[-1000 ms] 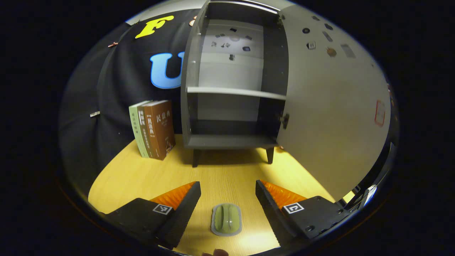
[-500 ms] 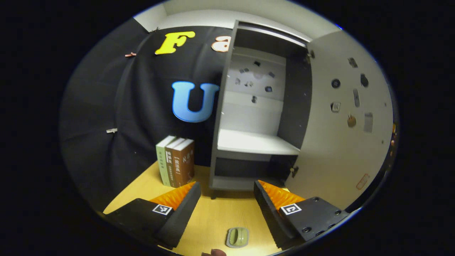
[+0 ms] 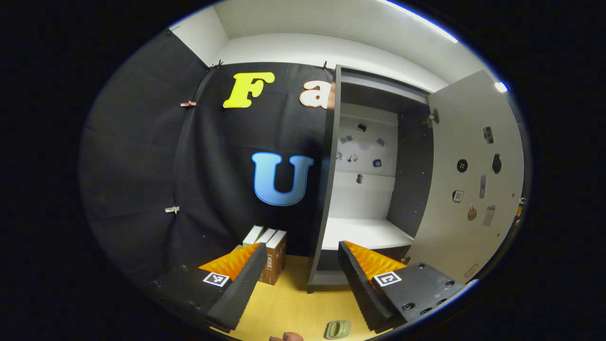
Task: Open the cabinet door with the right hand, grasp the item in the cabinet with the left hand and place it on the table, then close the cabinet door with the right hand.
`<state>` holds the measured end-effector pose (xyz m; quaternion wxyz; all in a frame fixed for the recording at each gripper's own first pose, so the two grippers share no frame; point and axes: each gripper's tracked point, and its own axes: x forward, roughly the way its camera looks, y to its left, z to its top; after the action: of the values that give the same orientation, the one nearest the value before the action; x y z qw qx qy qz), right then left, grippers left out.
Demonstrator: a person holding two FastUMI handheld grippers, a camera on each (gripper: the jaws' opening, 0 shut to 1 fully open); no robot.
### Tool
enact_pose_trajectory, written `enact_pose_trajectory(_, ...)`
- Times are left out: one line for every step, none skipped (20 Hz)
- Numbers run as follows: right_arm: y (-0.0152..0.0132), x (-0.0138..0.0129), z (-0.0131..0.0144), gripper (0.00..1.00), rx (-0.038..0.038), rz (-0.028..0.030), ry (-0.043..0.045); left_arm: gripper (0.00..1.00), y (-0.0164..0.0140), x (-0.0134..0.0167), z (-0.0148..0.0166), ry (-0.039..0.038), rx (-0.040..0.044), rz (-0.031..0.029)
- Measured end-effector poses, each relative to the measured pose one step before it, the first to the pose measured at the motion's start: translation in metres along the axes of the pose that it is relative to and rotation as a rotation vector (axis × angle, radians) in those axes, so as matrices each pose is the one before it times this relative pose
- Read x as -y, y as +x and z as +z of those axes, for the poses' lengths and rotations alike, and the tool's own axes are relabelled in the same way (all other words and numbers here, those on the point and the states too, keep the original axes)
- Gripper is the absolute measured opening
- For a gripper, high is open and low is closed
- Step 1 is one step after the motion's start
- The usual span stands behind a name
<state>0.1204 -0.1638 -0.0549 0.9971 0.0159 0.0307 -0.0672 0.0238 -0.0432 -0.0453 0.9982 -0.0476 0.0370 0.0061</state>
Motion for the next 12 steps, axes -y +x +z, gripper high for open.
enact_pose_trajectory(-0.00211, 0.00021, -0.00024, 0.95, -0.00094, -0.00598, -0.00442, 0.92, -0.00105, -0.00396, 0.00583, 0.01275, 0.00322, 0.00621)
enact_pose_trajectory(-0.0007, -0.00044, 0.00051, 0.95, -0.00275, -0.00536, -0.00412, 0.92, -0.00017, -0.00263, 0.00472, 0.00745, 0.00525, 0.00195)
enact_pose_trajectory(-0.00133, -0.00029, -0.00006, 0.95, -0.00204, -0.00685, -0.00041, 0.95, -0.00043, -0.00102, 0.00144, 0.00569, 0.00338, -0.00096)
enact_pose_trajectory(-0.00262, -0.0007, -0.00135, 0.95, -0.00299, -0.00897, 0.00606, 0.92, -0.00073, -0.00014, 0.00091, 0.0016, 0.00225, -0.00592)
enact_pose_trajectory(-0.00167, -0.00128, -0.00063, 0.95, -0.0011, -0.00628, 0.01212, 0.94, -0.00001, -0.00052, -0.00111, 0.00354, -0.0023, -0.00855)
enact_pose_trajectory(-0.00002, -0.00383, -0.00204, 0.95, -0.0037, -0.00419, 0.01797, 0.94, -0.0014, -0.00158, -0.00158, 0.00492, -0.00713, -0.00422)
enact_pose_trajectory(-0.00097, -0.00515, -0.00244, 0.99, -0.00274, -0.0017, 0.01849, 0.94, -0.00001, -0.00173, -0.00296, 0.0072, -0.00649, -0.00449)
enact_pose_trajectory(-0.00296, -0.00667, -0.00153, 0.91, -0.00194, 0.00202, 0.00457, 0.93, 0.00003, -0.00115, -0.00199, 0.00667, -0.00497, -0.00518)
enact_pose_trajectory(-0.00516, -0.00699, -0.00092, 0.95, -0.00202, 0.00271, -0.00705, 0.93, -0.00174, -0.00205, -0.00165, 0.00245, -0.00405, -0.00296)
enact_pose_trajectory(-0.00664, -0.00771, 0.00046, 0.95, -0.00189, 0.00213, -0.00561, 0.95, -0.00109, -0.00128, -0.00022, -0.00164, -0.00295, -0.00496)
enact_pose_trajectory(-0.00539, -0.00843, -0.00034, 0.95, -0.00111, 0.00463, -0.00044, 0.93, -0.00108, -0.00057, -0.00047, -0.00274, 0.00037, -0.01048)
enact_pose_trajectory(-0.00442, -0.00956, -0.00029, 0.95, -0.00007, 0.00545, 0.00238, 0.95, -0.00123, -0.00053, 0.00003, -0.00237, 0.00217, -0.00922)
